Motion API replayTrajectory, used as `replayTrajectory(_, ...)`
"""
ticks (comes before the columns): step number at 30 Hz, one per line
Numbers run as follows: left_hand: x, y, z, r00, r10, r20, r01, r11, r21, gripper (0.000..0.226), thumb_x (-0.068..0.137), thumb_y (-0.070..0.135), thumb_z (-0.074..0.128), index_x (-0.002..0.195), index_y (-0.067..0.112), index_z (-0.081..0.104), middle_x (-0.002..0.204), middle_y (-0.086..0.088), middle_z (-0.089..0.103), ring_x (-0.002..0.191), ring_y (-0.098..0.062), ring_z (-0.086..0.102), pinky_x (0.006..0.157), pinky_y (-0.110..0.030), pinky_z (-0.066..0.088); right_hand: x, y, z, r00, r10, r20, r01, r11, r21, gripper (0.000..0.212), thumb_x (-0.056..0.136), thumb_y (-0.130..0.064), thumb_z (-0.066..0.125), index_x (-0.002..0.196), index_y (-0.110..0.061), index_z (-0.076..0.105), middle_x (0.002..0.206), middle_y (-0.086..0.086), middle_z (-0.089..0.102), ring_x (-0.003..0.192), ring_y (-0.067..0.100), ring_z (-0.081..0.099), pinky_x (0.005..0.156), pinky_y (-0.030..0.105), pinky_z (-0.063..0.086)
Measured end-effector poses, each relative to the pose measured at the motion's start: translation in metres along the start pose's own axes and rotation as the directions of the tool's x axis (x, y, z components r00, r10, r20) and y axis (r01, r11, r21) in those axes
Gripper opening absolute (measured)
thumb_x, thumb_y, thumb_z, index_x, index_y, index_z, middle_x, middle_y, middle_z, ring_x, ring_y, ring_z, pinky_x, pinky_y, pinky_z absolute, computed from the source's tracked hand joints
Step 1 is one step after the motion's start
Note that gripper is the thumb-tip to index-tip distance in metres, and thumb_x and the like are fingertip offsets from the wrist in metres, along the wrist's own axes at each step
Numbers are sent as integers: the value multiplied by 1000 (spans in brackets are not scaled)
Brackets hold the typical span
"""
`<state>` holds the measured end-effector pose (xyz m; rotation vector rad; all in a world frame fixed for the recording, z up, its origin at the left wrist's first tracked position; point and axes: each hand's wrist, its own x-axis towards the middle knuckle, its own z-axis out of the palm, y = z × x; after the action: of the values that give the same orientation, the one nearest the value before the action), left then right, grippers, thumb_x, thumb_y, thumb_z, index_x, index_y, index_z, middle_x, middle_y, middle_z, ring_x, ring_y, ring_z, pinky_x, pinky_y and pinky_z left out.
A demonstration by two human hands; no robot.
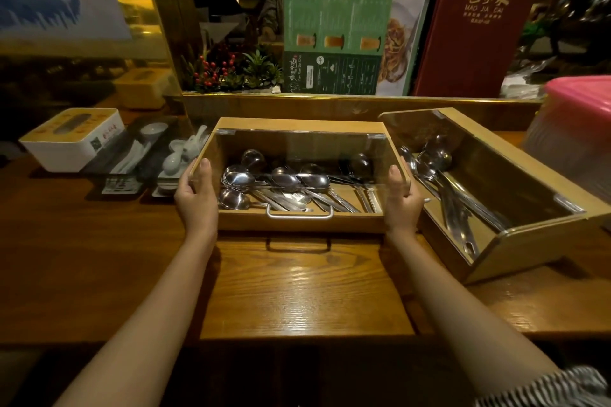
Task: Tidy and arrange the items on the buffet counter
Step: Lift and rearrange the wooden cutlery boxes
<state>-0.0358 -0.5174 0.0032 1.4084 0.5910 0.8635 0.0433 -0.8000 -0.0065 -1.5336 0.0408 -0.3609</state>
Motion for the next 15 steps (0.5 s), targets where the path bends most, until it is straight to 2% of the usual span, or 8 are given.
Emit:
replayTrajectory(2, -3, 1, 0, 1000, 9, 10, -9, 1000, 12, 46, 93, 56, 50, 123, 21, 56, 114, 0, 63, 107, -16, 59, 84, -26, 50, -4, 1, -1, 1000, -10, -14, 10, 1000, -30, 61, 88, -65, 51, 123, -16, 61, 87, 1, 62, 66, -2, 54, 60, 5, 43)
replayTrajectory(3, -5, 1, 0, 1000, 19, 15, -19, 1000, 21, 45, 93, 56, 50, 122, 23, 55, 111, 4, 61, 104, -13, 58, 79, -22, 47, -6, 3, -3, 1000, -17, -17, 16, 999, -42, 60, 86, -70, 49, 117, -21, 62, 85, 4, 60, 66, 2, 53, 62, 9, 44)
replayTrajectory(4, -8, 1, -1, 999, 28, 19, -29, 999, 32, 46, 92, 56, 51, 124, 23, 53, 112, 6, 59, 102, -10, 56, 76, -19, 44, -9, 4, -4, 999, -30, -15, 30, 998, -48, 62, 84, -75, 46, 116, -25, 63, 89, 5, 63, 73, 7, 55, 68, 15, 46)
replayTrajectory(6, -11, -1, -5, 999, 39, 37, -41, 998, 54, 56, 91, 56, 53, 133, 19, 49, 118, 5, 56, 102, -8, 55, 73, -18, 42, -12, 9, -9, 999, -38, -18, 37, 997, -66, 69, 87, -74, 43, 131, -24, 57, 114, 4, 66, 101, 15, 59, 88, 28, 47)
replayTrajectory(7, -13, -2, -7, 998, 43, 49, -46, 997, 67, 59, 91, 56, 54, 136, 19, 47, 120, 4, 55, 102, -10, 55, 73, -18, 43, -14, 10, -11, 999, -32, -18, 30, 996, -83, 69, 90, -69, 42, 140, -21, 51, 129, 3, 62, 116, 16, 56, 97, 31, 45)
replayTrajectory(9, -12, -4, -10, 996, 48, 73, -55, 994, 95, 60, 91, 56, 54, 138, 19, 46, 122, 2, 57, 104, -12, 56, 74, -20, 44, -18, 9, -14, 1000, -16, 11, 18, 991, -129, 66, 96, -60, 38, 147, -19, 40, 144, 3, 52, 133, 19, 46, 108, 37, 41)
replayTrajectory(12, -8, -3, -11, 994, 35, 103, -46, 993, 109, 56, 94, 53, 52, 139, 19, 46, 127, -2, 59, 111, -16, 57, 80, -24, 47, -20, 6, -13, 998, 37, 52, -28, 985, -171, 64, 99, -57, 33, 151, -19, 33, 151, 5, 44, 140, 24, 38, 110, 41, 35)
replayTrajectory(15, -6, 1, -10, 995, -7, 97, -1, 996, 89, 54, 97, 49, 49, 141, 19, 45, 133, -5, 57, 117, -19, 55, 93, -34, 49, -20, -3, -7, 996, 82, 31, -77, 986, -148, 63, 99, -57, 34, 147, -16, 37, 144, 10, 49, 133, 29, 45, 103, 42, 42)
